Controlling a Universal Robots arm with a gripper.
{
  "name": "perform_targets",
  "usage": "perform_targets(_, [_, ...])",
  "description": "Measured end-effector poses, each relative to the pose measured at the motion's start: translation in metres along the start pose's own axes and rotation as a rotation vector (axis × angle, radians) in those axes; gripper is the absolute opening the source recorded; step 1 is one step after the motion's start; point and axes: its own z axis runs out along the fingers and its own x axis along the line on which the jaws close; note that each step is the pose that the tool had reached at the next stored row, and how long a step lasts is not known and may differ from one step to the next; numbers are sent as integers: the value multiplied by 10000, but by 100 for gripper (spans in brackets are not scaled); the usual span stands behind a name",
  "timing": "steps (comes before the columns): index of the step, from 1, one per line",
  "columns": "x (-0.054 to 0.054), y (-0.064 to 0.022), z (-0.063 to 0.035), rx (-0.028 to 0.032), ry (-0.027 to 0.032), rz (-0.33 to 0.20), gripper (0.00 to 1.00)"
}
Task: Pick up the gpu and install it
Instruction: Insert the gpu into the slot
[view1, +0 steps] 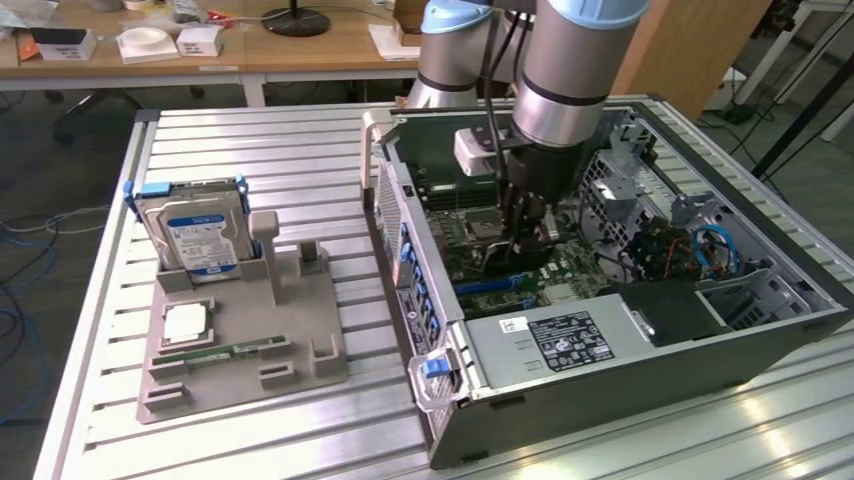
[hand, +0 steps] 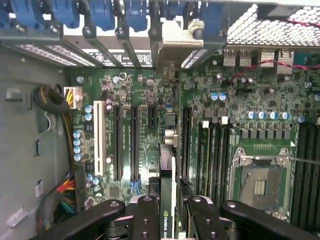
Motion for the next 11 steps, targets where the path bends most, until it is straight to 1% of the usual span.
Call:
perform_targets(3, [-2, 34, 29, 3, 0, 8, 26])
perform_targets(7, [-5, 38, 41, 3, 0, 13, 26])
perform_targets(11, [-5, 42, 76, 4, 0, 15, 26])
